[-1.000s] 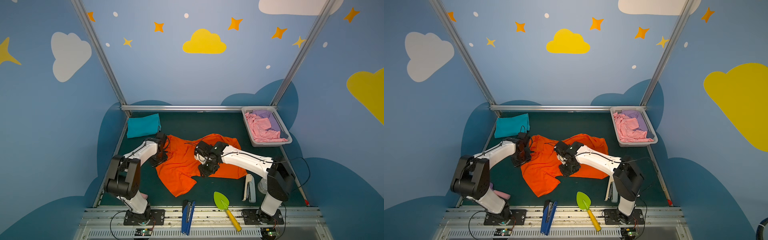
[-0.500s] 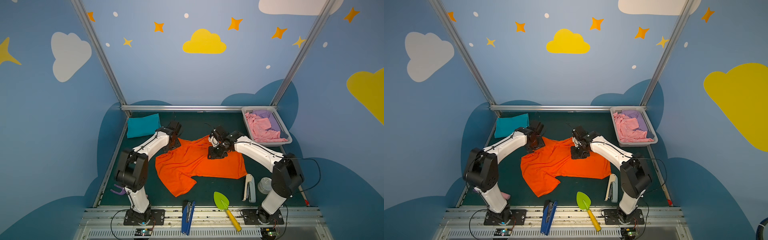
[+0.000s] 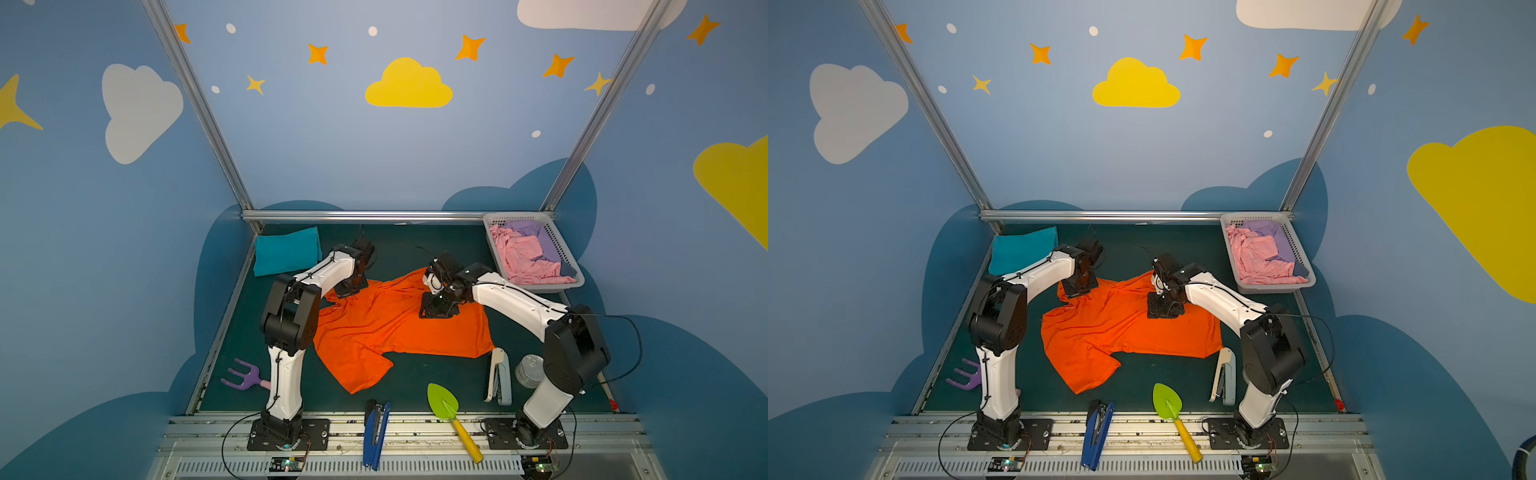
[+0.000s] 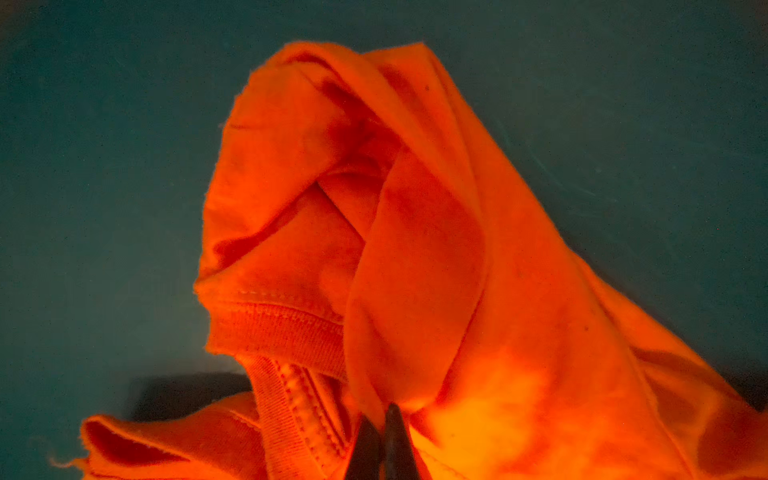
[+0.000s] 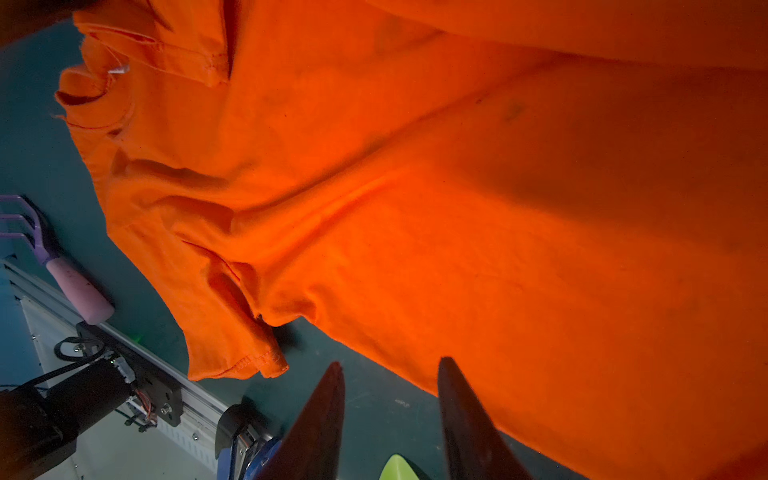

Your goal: Fold and stack the t-shirts

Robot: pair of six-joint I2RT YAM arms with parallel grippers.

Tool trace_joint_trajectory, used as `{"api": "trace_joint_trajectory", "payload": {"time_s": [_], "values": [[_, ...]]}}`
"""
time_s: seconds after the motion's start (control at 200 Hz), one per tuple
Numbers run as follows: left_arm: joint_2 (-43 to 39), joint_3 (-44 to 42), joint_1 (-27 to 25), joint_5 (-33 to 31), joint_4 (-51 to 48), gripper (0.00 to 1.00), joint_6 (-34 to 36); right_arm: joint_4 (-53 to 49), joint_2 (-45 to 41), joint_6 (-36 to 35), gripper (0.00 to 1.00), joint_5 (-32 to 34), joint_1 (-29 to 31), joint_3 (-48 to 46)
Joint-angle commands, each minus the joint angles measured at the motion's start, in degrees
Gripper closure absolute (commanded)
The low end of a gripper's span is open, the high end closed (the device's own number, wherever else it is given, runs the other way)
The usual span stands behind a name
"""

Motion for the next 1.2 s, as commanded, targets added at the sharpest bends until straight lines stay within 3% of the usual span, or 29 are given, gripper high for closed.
{"api": "trace_joint_trajectory", "payload": {"time_s": [0.0,0.28,0.501,0.536,0.591,0.621,0.706,0.826,0.886,0.951,1.106,1.197], "values": [[-0.1,5.3,0.3,-1.4,-3.5,0.96,0.2,0.2,-0.3,0.1,0.61,-0.6,-0.8,0.4],[8.1,24.1,6.3,10.9,-3.9,0.96,-1.9,-0.1,2.1,-0.4,0.61,0.0,-4.8,2.0],[19.1,40.0,12.8,21.1,-0.3,0.96,-13.7,1.4,5.9,-0.1,0.61,0.4,-9.4,3.8],[20.9,41.1,13.7,22.9,1.8,0.9,-17.0,1.6,6.8,-0.1,0.6,0.4,-10.0,4.2],[23.4,42.7,14.8,26.7,5.8,0.67,-21.2,1.9,8.5,0.1,0.6,0.0,-11.0,5.1],[25.1,44.2,15.3,28.3,7.4,0.6,-23.0,2.3,9.2,0.1,0.6,0.0,-11.3,5.7],[29.6,52.3,15.9,29.8,5.7,0.53,-25.2,2.2,11.3,0.0,0.6,0.8,-12.2,7.3],[31.2,60.6,15.8,27.9,-1.2,0.52,-21.7,1.4,13.9,-0.7,0.59,3.7,-13.3,10.2],[28.5,58.3,15.4,26.5,-3.6,0.53,-18.6,0.6,15.4,-1.1,0.59,6.2,-13.8,12.2],[23.1,50.1,14.6,25.1,-3.8,0.59,-15.1,-0.2,17.1,-1.6,0.59,8.9,-14.1,14.7],[3.1,14.1,11.6,20.8,10.7,0.72,-12.5,-1.5,22.8,-2.3,0.58,13.3,-14.8,20.8],[-4.4,-1.2,11.3,20.5,16.4,0.74,-13.7,-2.9,27.2,-3.2,0.59,13.9,-15.2,25.2]]}}
